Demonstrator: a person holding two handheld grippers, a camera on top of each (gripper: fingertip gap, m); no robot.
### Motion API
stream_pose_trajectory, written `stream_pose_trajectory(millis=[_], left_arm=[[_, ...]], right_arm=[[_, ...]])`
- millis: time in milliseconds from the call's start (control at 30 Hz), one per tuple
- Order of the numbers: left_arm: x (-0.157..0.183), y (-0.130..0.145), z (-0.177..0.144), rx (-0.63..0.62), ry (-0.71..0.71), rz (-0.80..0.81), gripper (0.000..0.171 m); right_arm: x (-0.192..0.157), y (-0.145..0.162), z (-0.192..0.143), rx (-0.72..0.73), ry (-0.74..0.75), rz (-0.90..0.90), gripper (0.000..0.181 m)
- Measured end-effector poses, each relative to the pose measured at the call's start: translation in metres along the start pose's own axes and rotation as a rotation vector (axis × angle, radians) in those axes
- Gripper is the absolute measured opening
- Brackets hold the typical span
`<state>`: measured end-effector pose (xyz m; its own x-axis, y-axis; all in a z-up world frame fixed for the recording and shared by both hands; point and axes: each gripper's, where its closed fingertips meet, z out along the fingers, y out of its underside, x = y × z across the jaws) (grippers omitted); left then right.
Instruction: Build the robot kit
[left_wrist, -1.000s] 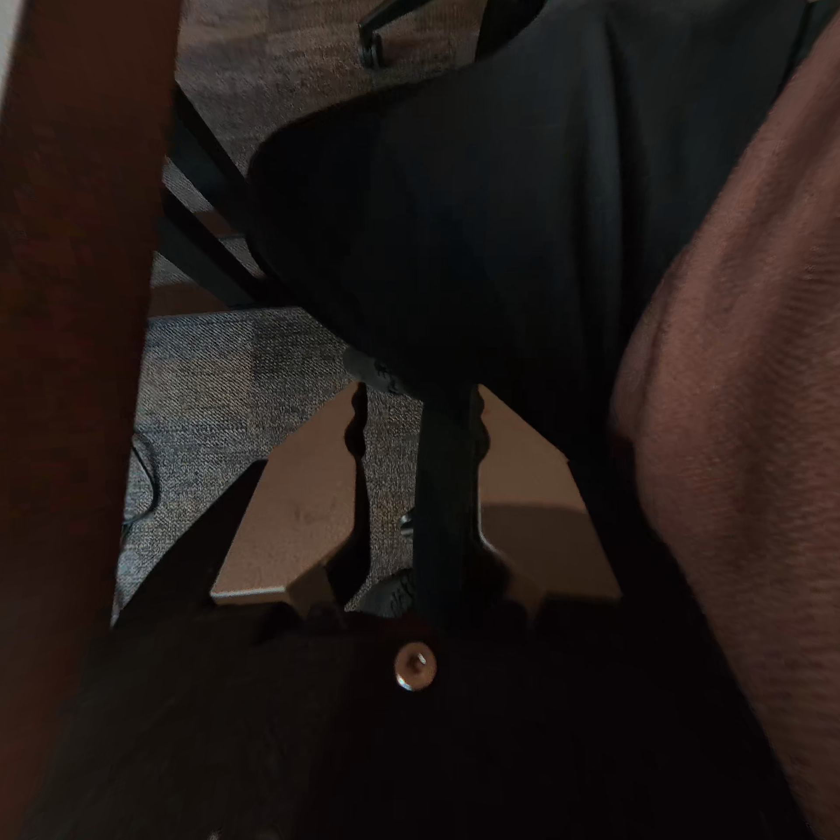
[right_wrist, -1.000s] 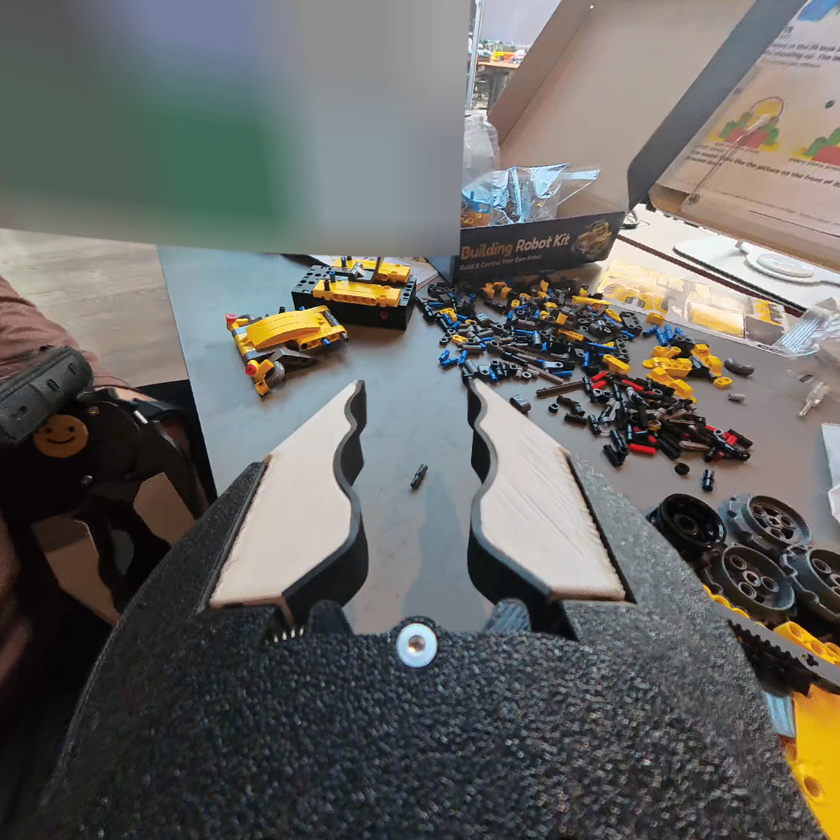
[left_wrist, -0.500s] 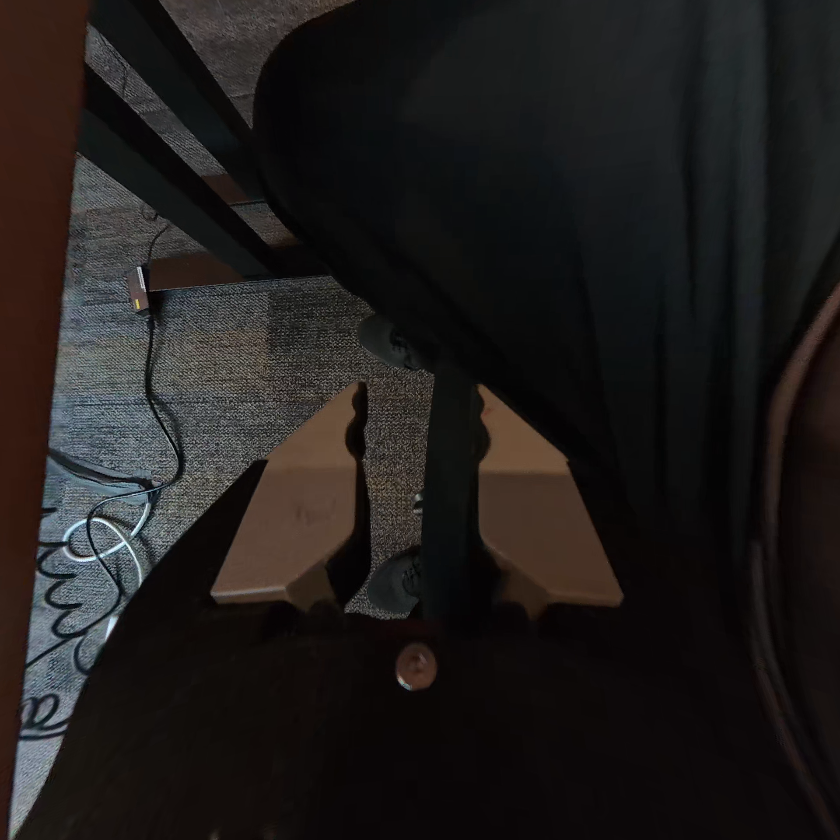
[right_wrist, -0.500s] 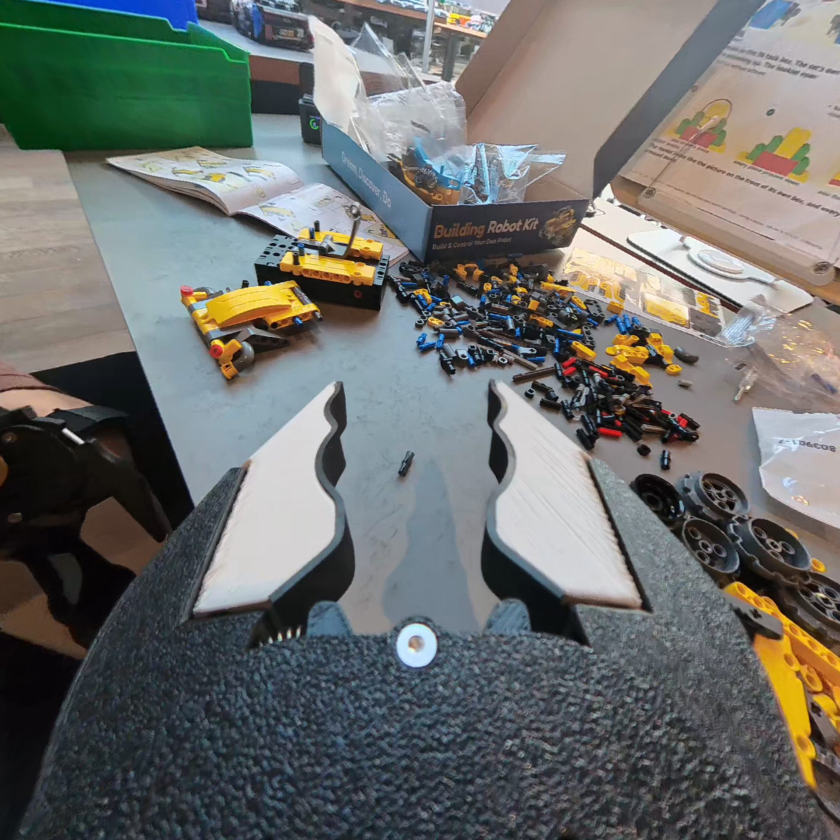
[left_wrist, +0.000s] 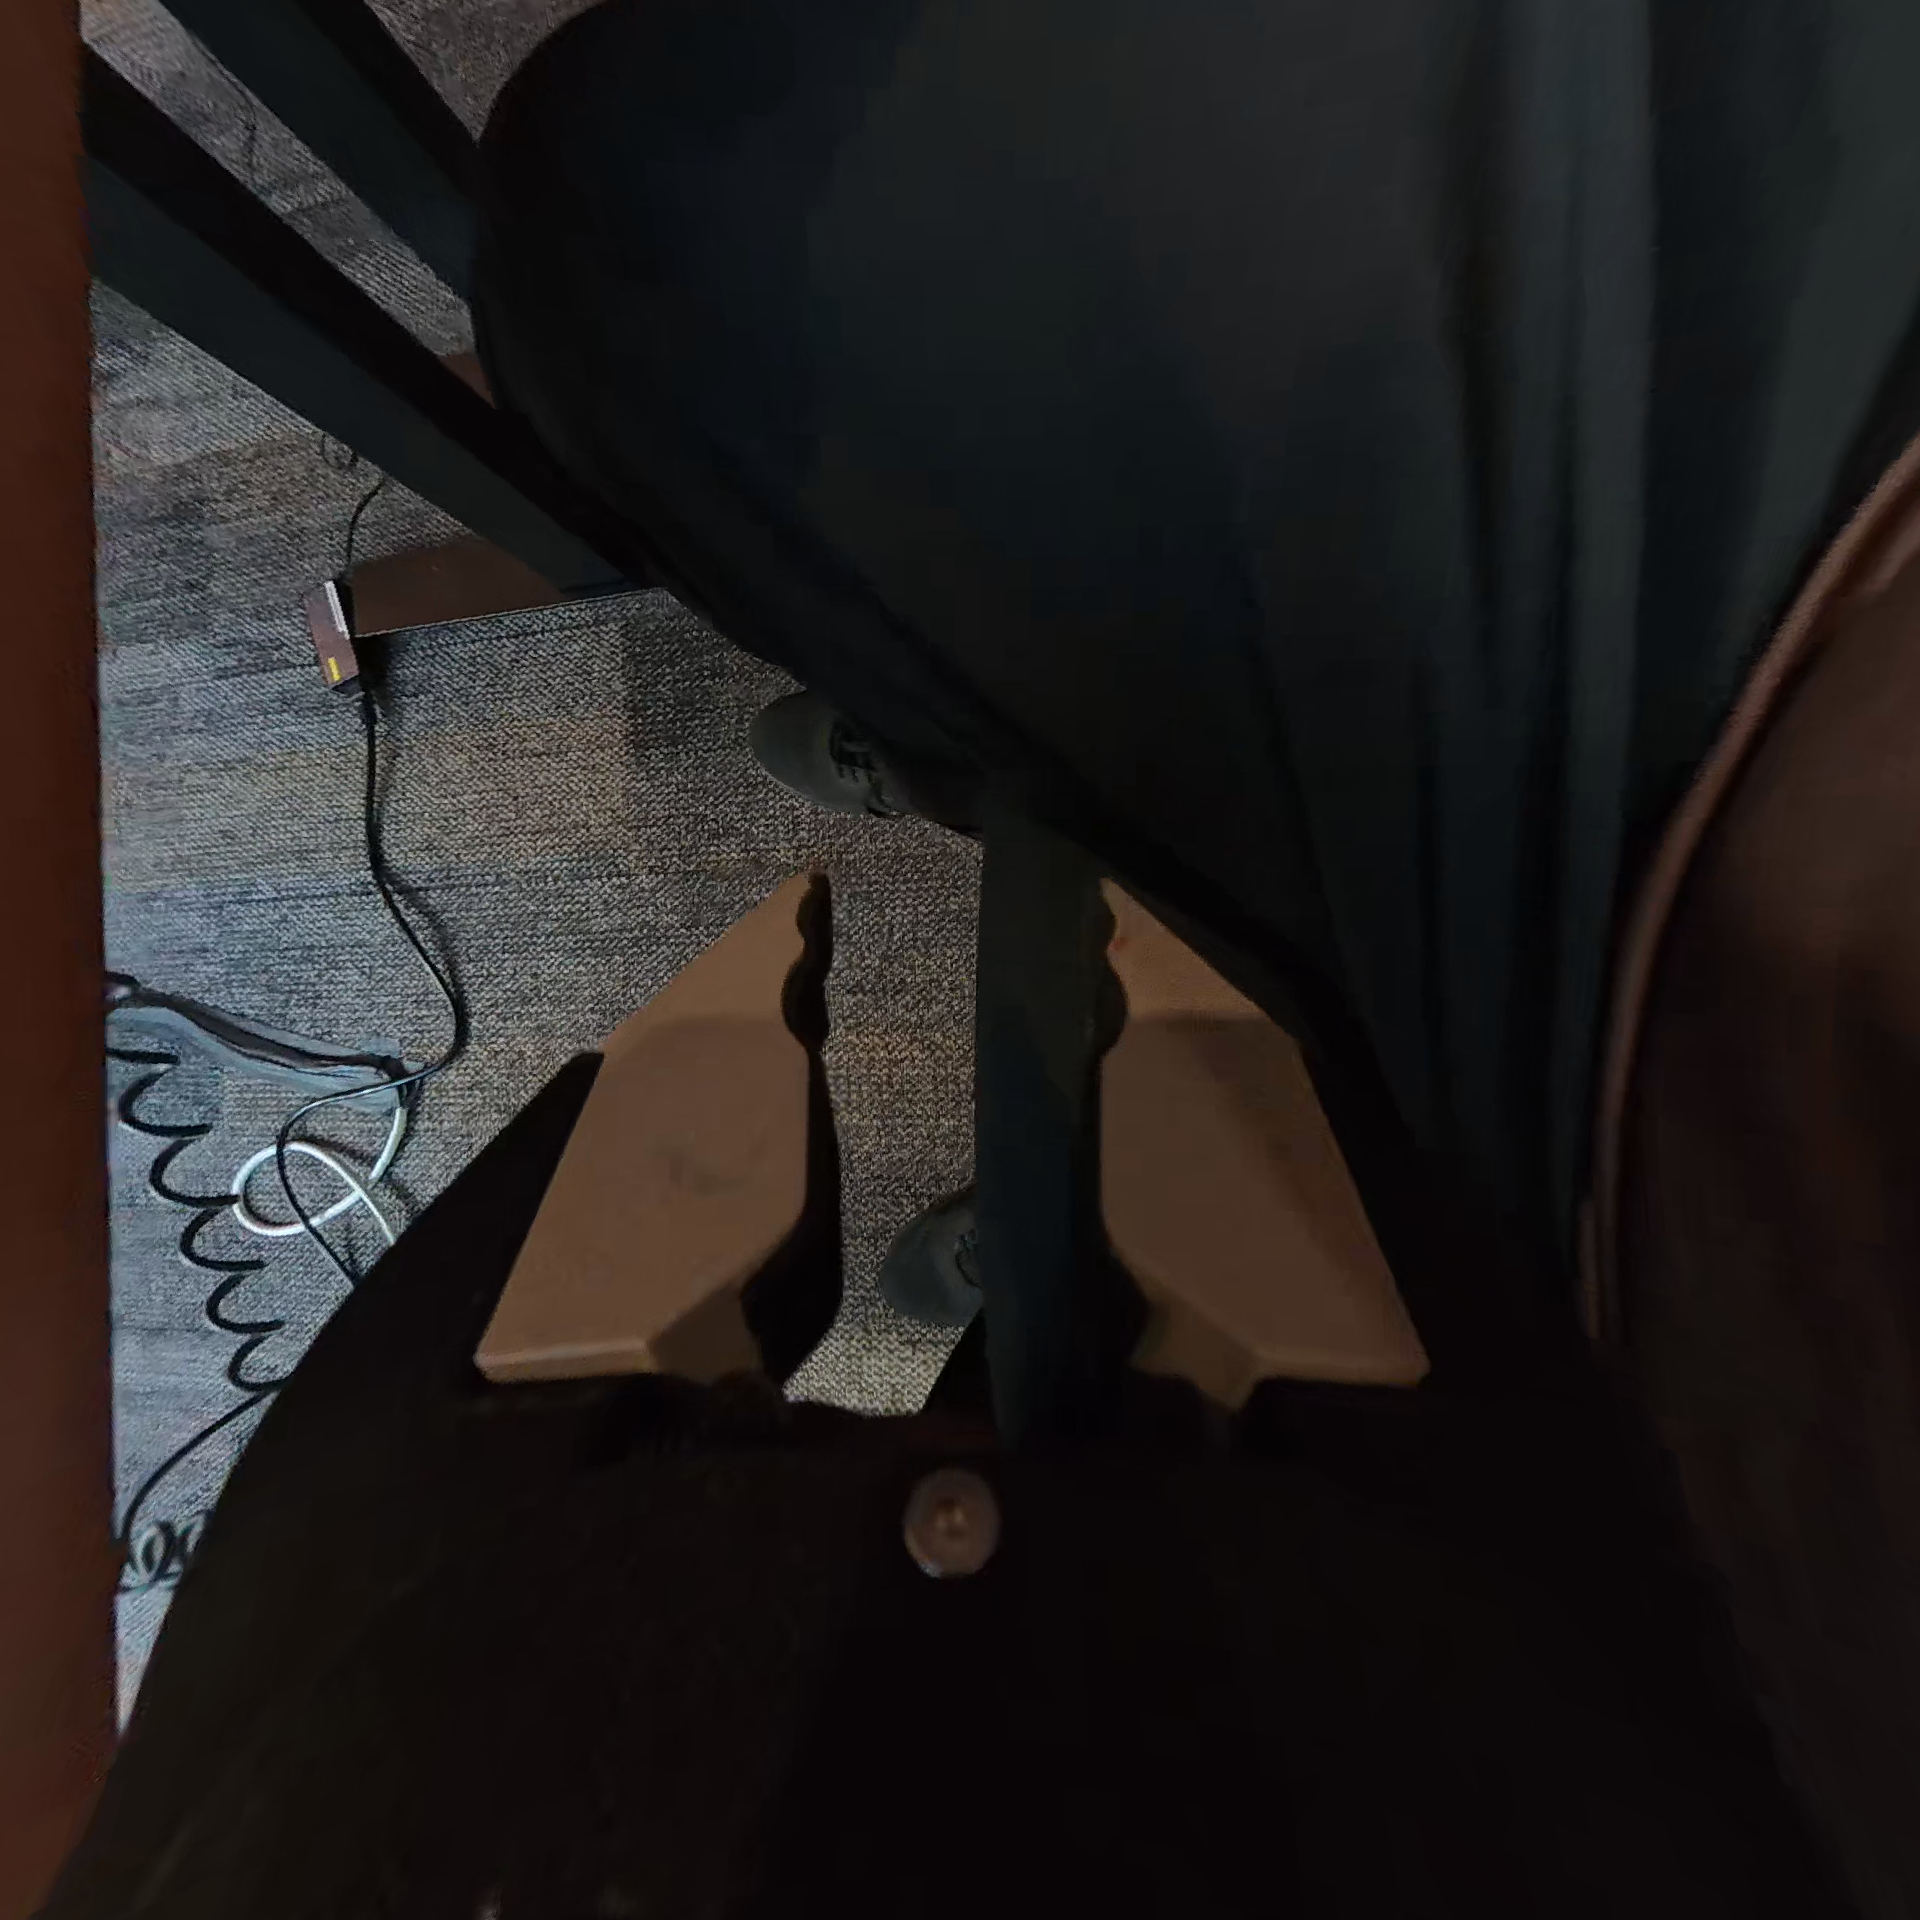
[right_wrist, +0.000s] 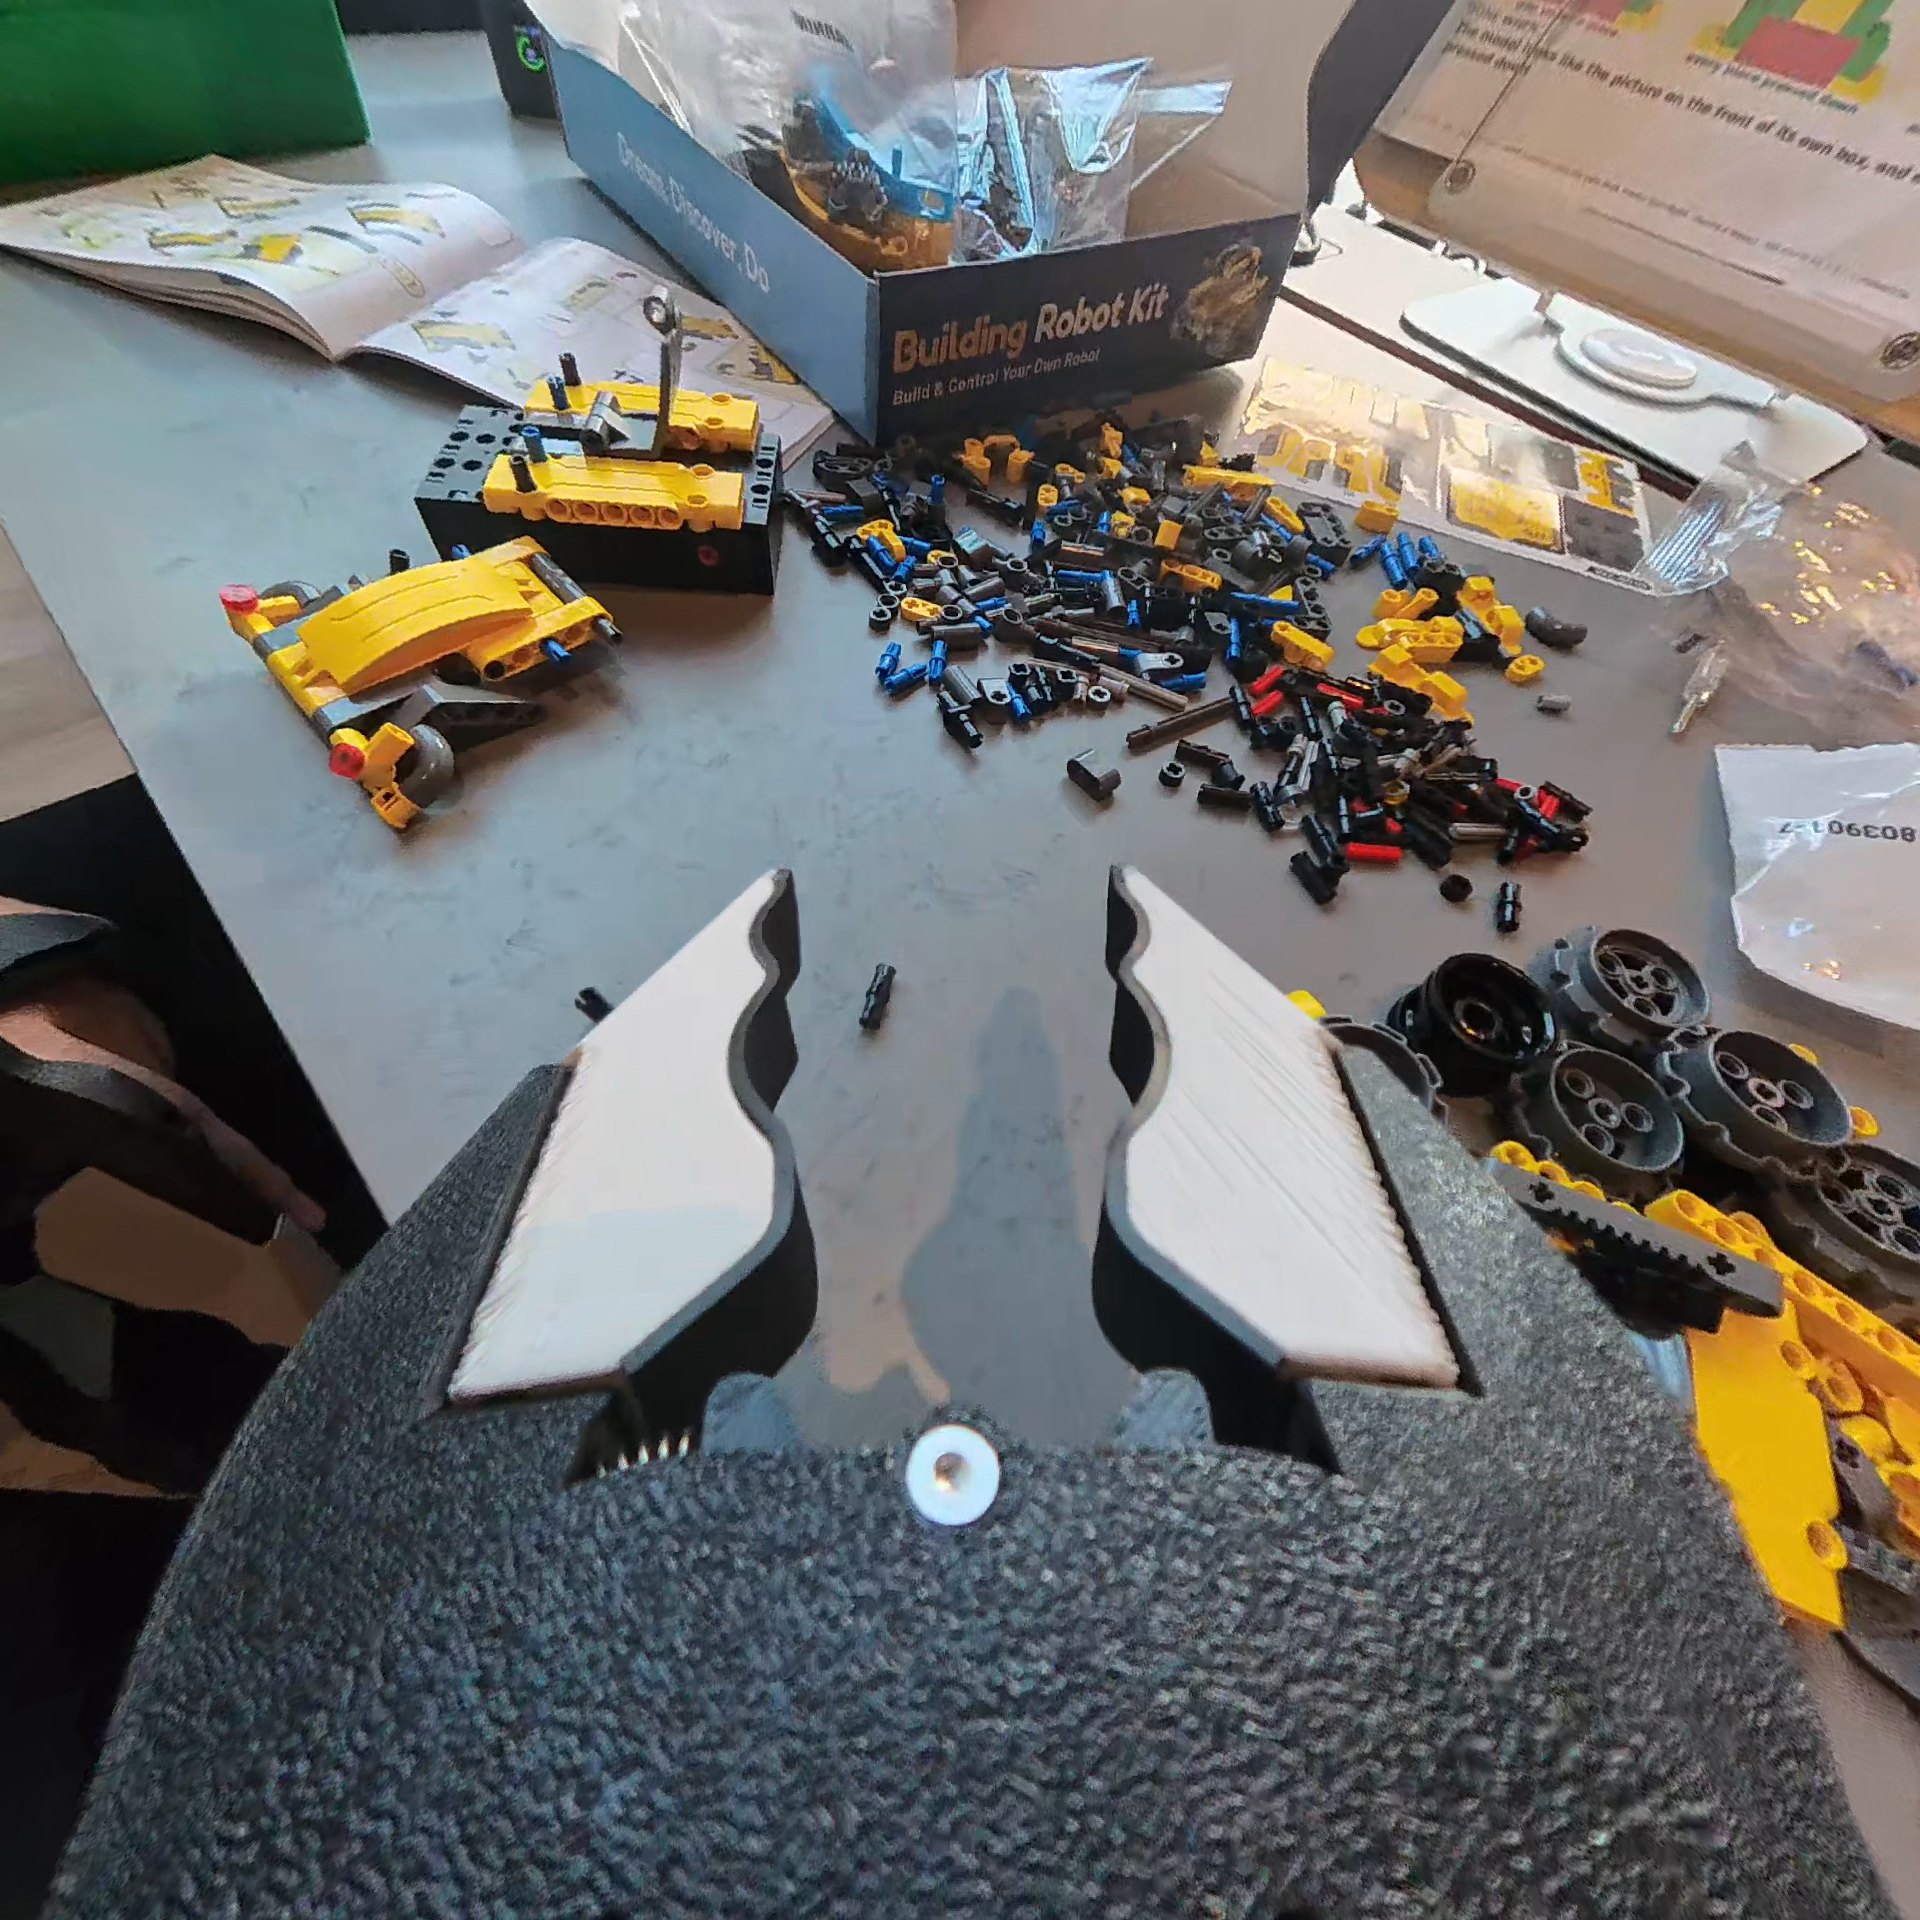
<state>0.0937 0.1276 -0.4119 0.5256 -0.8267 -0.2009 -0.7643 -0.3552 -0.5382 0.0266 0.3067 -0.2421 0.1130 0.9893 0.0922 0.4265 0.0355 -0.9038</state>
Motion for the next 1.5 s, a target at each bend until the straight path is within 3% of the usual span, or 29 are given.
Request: stream_pose_trajectory(millis=[67,433,567,633,800,1000,1167,1300,1500], left_arm=[[-0.001,0.007,0.001,-0.018,0.007,-0.033,0.045],[-0.010,0.020,-0.002,-0.016,0.067,-0.189,0.045],[-0.005,0.019,-0.004,-0.020,0.069,-0.159,0.045],[0.000,0.013,-0.008,-0.005,0.072,-0.144,0.044],[0.016,-0.015,-0.025,0.092,0.120,-0.157,0.044],[0.017,-0.053,-0.064,0.221,0.065,-0.084,0.041],[-0.006,-0.076,-0.110,0.328,-0.001,-0.158,0.040],[-0.041,-0.078,-0.144,0.380,-0.127,-0.202,0.038],[-0.096,-0.073,-0.162,0.394,-0.253,-0.263,0.037]], right_arm=[[0.000,0.004,0.002,-0.048,-0.026,0.008,0.043],[-0.015,0.036,0.013,-0.263,-0.174,0.046,0.022],[-0.018,0.043,0.020,-0.324,-0.172,0.017,0.016],[-0.024,0.043,0.023,-0.329,-0.192,-0.013,0.002],[-0.024,0.041,0.024,-0.322,-0.183,-0.030,0.002],[-0.026,0.034,0.015,-0.260,-0.185,-0.008,0.002],[-0.034,0.022,0.006,-0.215,-0.211,-0.021,0.002],[-0.039,0.015,0.004,-0.176,-0.246,-0.026,0.002],[-0.051,0.006,0.003,-0.151,-0.308,-0.029,0.002]])
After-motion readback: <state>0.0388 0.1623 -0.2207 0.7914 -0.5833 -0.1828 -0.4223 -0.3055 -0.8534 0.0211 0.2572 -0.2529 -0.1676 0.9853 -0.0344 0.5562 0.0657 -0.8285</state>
